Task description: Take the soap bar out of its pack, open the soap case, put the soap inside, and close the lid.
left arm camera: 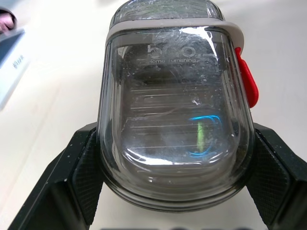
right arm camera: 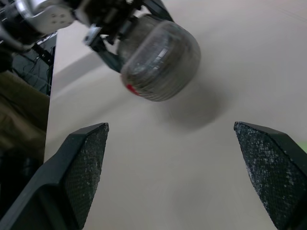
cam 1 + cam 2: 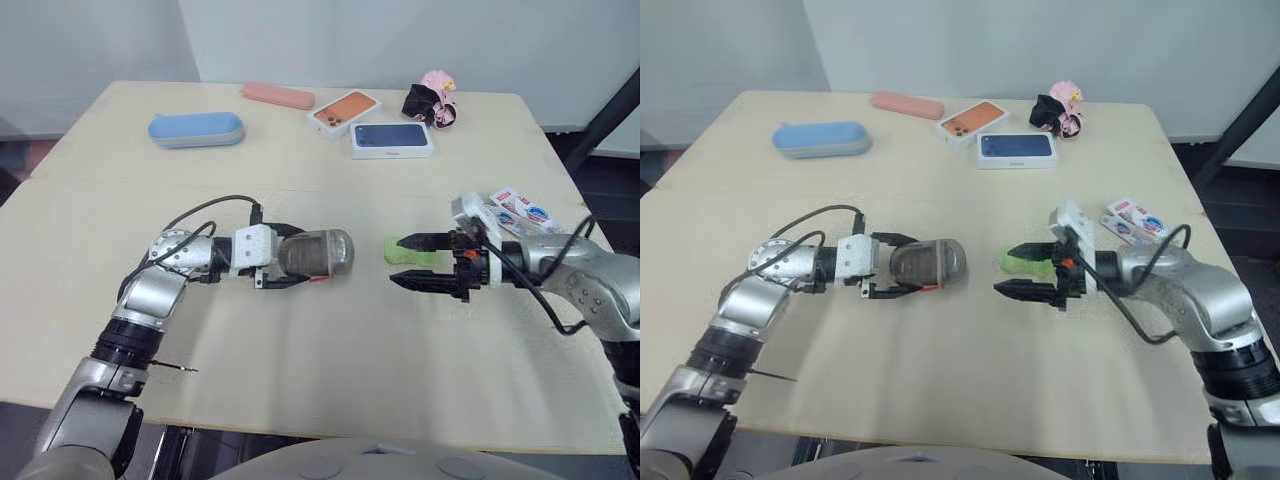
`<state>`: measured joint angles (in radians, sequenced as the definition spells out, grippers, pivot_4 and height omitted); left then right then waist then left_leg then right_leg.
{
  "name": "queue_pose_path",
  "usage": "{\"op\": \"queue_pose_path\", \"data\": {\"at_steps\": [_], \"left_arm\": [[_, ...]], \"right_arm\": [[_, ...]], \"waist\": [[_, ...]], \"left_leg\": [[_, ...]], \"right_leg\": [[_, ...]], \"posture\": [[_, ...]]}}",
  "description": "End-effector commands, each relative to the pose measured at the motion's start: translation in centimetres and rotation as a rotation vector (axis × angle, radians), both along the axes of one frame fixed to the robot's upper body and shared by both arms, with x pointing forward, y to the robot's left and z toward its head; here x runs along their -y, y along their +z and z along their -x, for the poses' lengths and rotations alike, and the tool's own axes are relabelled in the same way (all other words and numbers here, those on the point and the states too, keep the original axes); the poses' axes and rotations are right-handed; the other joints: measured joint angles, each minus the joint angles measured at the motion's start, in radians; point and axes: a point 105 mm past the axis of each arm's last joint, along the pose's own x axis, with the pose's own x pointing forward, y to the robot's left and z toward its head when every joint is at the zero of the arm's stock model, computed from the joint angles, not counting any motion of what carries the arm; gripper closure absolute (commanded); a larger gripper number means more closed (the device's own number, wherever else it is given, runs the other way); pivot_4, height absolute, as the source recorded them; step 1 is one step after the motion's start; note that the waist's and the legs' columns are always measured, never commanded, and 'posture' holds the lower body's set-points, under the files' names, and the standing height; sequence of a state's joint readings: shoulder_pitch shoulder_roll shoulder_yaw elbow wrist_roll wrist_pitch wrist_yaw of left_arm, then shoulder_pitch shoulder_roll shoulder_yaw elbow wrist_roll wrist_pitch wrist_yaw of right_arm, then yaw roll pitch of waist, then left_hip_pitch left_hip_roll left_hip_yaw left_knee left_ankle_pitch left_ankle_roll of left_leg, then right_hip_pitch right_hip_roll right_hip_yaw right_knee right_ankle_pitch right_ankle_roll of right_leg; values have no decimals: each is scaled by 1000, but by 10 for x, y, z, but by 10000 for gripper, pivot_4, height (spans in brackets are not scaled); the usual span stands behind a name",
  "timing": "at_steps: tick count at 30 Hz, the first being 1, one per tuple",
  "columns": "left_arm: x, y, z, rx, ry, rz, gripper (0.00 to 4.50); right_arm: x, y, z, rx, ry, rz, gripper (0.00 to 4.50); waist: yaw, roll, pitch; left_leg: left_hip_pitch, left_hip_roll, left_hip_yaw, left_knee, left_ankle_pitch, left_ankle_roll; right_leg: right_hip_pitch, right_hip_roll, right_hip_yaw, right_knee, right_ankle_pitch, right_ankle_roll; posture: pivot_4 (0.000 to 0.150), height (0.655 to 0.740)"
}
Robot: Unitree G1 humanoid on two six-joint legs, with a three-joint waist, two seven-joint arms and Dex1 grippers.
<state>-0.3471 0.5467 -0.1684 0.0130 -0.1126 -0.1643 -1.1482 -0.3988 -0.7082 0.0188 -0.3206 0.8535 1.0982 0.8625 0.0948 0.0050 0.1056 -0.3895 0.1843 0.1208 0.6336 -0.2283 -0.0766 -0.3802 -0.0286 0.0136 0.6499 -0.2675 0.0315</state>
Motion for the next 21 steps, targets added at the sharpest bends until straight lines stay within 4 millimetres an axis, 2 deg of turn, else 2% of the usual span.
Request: {"op": "queue_pose_path", "data": {"at_steps": [1, 4, 7, 21], "left_arm": [[8, 15, 9, 78, -2, 36, 9983], [11, 13, 15, 83, 4, 38, 9983], [12, 13, 17, 92, 5, 37, 9983], [15, 13, 20, 126, -7, 23, 9983]], "right_arm": [[-9, 10, 2, -162, -10, -51, 0], [-20, 19, 7, -252, 40, -96, 0], [-24, 23, 4, -292, 29, -107, 0], [-38, 18, -3, -422, -1, -175, 0]], "waist": [[-3, 0, 0], [-3, 0, 0], [0, 1, 0], [7, 1, 0]], "left_leg": [[0, 0, 0, 0, 0, 0], [0, 0, 0, -2, 1, -2], [1, 0, 0, -3, 2, -3], [2, 0, 1, -3, 2, -4]], "right_leg": [[0, 0, 0, 0, 0, 0], [0, 1, 1, -1, 0, 0], [0, 2, 1, -1, 0, 0], [0, 2, 2, 0, 0, 0]], "posture": [[1500, 7400], [1500, 7400], [1500, 7400], [1500, 7400]]}}
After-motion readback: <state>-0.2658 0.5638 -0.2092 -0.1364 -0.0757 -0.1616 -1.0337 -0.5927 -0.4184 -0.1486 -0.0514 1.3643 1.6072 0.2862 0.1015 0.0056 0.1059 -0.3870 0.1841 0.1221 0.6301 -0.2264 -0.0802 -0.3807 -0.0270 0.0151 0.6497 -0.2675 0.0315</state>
